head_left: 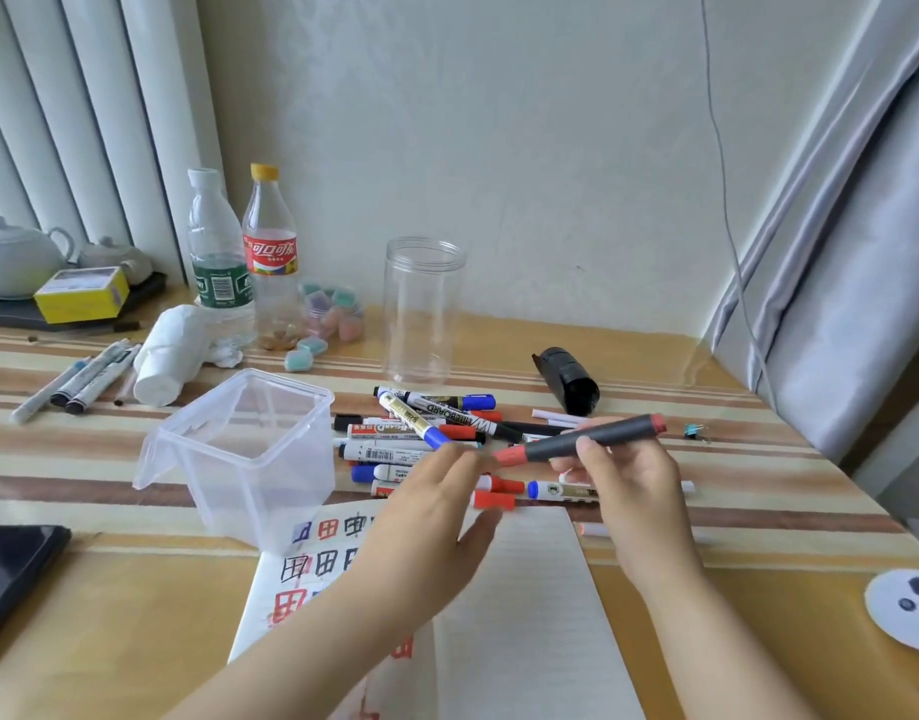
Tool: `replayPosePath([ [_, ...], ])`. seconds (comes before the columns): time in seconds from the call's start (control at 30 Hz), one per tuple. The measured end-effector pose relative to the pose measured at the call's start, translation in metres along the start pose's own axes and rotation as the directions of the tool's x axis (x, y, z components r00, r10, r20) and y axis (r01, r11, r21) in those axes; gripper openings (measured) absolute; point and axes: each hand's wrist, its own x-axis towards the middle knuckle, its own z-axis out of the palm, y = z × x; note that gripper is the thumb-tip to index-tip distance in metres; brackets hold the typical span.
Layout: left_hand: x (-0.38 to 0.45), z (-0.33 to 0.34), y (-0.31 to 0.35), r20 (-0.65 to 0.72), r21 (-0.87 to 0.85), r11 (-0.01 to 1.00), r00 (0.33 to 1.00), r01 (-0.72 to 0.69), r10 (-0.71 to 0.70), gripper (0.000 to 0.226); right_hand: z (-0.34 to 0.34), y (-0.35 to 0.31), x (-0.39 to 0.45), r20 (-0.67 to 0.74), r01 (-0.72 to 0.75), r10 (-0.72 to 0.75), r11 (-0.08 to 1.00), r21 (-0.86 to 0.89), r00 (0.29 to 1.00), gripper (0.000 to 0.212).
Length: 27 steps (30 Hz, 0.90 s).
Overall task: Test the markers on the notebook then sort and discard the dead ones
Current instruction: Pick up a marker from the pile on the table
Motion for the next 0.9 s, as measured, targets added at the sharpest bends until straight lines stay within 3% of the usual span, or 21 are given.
replayPosePath([
  [0.1, 0.006, -0.007, -0.003, -0.099, 0.041, 0.999, 0.995, 0.018, -0.014, 0.027, 0.015, 0.002, 0.006, 0.049, -0.1, 0.091, 0.969, 0.225, 0.995, 0.013],
  [0.17, 0.003, -0.013, 0.001, -0.09, 0.043, 0.996, 0.993, -0.074, 0.078, 0.02, 0.024, 0.003, 0.01, 0.05, -0.112, 0.102, 0.953, 0.282, 0.994, 0.014],
  [0.23, -0.004, -0.017, 0.008, 0.11, -0.072, 0.974, 0.969, -0.214, 0.221, 0.018, 0.031, 0.004, 0.016, 0.04, -0.112, 0.104, 0.949, 0.296, 0.994, 0.014],
  [0.3, -0.015, -0.012, 0.016, 0.379, -0.199, 0.946, 0.87, -0.255, 0.314, 0.021, 0.036, 0.003, 0.024, 0.024, -0.1, 0.097, 0.951, 0.293, 0.995, 0.015],
  [0.43, -0.037, 0.018, 0.025, 0.595, -0.18, 0.896, 0.68, -0.407, 0.429, 0.03, 0.039, 0.0, 0.035, -0.012, -0.027, 0.031, 0.969, 0.245, 0.999, 0.015],
  [0.53, -0.039, 0.025, 0.035, 0.623, 0.001, 0.892, 0.698, -0.453, 0.354, 0.009, 0.039, -0.002, 0.036, -0.024, 0.006, 0.0, 0.97, 0.242, 1.0, 0.015],
  [0.6, -0.039, 0.025, 0.037, 0.646, -0.048, 0.916, 0.687, -0.398, 0.333, 0.01, 0.038, -0.003, 0.035, -0.02, 0.027, -0.023, 0.972, 0.233, 1.0, 0.015],
  [0.73, -0.034, 0.009, 0.03, 0.575, -0.09, 0.962, 0.776, -0.256, 0.261, 0.014, 0.032, -0.012, 0.036, -0.005, 0.06, -0.061, 0.966, 0.253, 0.998, 0.013],
  [0.83, -0.02, -0.007, 0.014, 0.549, 0.013, 0.992, 0.83, -0.126, 0.098, 0.014, 0.023, -0.022, 0.036, 0.004, 0.065, -0.068, 0.958, 0.279, 0.998, 0.012],
  [0.9, -0.013, -0.014, 0.0, 0.432, 0.091, 0.995, 0.902, -0.049, 0.005, 0.015, 0.016, -0.026, 0.034, 0.019, 0.046, -0.054, 0.955, 0.292, 0.998, 0.012],
])
